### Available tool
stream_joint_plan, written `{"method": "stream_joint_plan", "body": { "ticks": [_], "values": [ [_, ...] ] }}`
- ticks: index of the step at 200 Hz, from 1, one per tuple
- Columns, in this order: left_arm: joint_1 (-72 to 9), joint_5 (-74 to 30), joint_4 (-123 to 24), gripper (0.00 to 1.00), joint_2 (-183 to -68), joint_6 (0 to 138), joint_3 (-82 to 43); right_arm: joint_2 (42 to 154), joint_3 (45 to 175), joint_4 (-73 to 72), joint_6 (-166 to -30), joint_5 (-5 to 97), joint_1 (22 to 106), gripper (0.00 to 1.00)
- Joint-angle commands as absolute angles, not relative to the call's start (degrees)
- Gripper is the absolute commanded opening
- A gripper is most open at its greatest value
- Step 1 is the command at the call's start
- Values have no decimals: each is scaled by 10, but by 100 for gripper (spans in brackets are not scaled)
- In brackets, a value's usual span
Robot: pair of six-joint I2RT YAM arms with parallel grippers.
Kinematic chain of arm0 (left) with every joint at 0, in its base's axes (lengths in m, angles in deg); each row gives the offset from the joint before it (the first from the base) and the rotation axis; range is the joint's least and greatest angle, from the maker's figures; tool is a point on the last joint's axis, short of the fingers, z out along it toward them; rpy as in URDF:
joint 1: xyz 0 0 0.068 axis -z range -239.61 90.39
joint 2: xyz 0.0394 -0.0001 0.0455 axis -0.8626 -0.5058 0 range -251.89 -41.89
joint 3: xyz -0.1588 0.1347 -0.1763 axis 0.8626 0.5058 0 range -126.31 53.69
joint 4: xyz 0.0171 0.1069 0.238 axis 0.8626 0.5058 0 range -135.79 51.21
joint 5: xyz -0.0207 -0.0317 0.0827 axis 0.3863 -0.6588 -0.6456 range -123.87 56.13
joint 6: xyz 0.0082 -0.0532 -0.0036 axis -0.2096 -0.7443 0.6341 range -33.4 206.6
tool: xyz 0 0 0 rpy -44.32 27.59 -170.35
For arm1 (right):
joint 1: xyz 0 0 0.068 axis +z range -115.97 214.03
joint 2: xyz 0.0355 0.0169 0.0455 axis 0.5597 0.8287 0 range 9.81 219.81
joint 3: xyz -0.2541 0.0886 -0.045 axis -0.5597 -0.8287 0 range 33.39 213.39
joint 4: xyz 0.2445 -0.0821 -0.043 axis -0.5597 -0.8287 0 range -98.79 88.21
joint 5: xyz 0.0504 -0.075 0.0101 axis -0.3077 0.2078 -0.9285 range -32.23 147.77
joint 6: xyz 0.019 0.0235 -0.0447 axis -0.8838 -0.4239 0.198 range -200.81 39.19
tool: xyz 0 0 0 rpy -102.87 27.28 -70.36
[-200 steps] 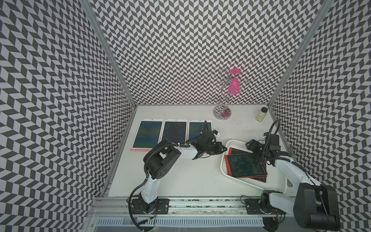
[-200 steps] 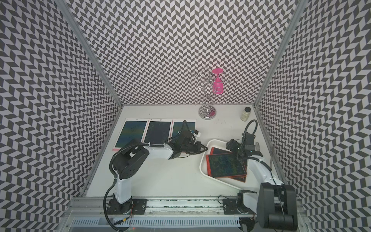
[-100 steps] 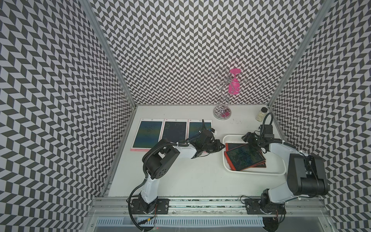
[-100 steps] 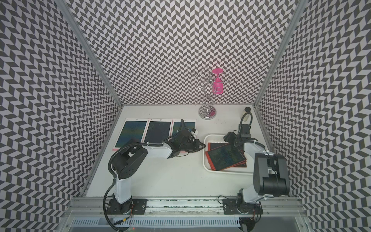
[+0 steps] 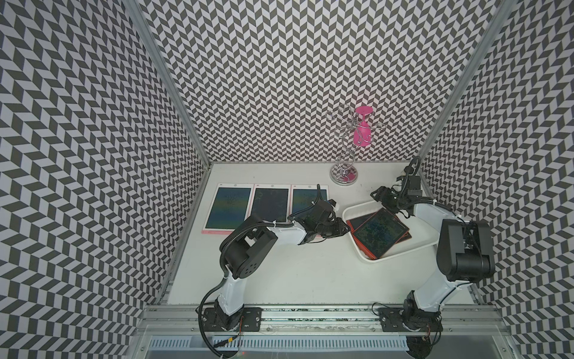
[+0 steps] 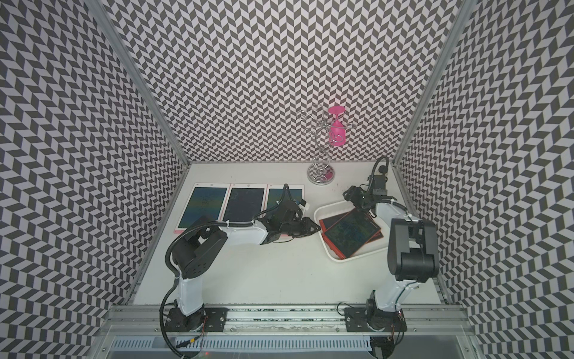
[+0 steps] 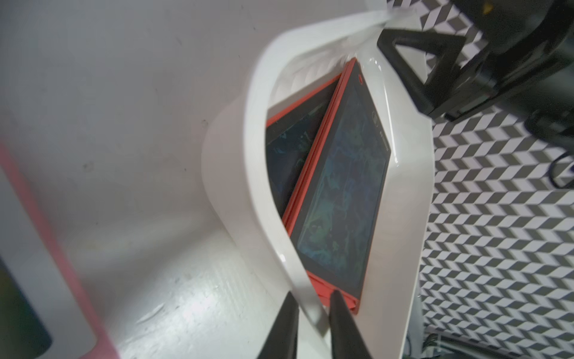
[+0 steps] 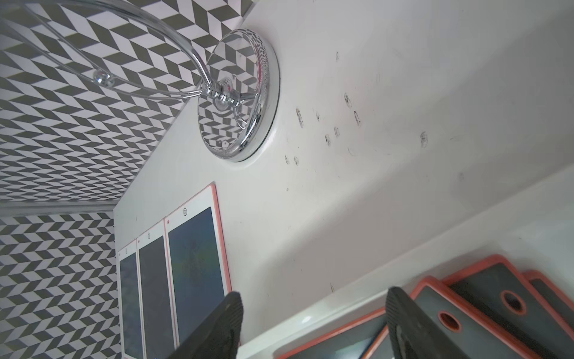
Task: Take out the writing tablet from the storage box
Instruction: Pick up the writing tablet from the storage box.
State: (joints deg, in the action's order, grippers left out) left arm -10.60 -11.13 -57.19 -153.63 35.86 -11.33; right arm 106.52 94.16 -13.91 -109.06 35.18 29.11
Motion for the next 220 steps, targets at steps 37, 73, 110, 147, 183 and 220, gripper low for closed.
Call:
{"method": "stream_joint_plan", "body": {
  "ticks": [37, 73, 110, 147, 183, 220],
  "values": [
    [-107, -257, -388, 26, -1491, 477, -152, 942, 890, -170, -1053, 366, 283, 75],
    [-111, -333, -388, 36, -1459, 546, -179, 894, 869, -187, -1047, 377, 275, 76],
    [-118, -329, -407, 42, -1486, 612, -237, 878, 843, -199, -1035, 376, 266, 76],
    [-129, -285, -421, 47, -1555, 677, -304, 862, 803, -183, -1033, 355, 254, 76],
    [-134, -262, -419, 48, -1622, 724, -365, 850, 785, -189, -1028, 339, 236, 76],
    [-139, -268, -415, 47, -1670, 732, -410, 832, 767, -213, -1029, 351, 225, 78]
  ]
}}
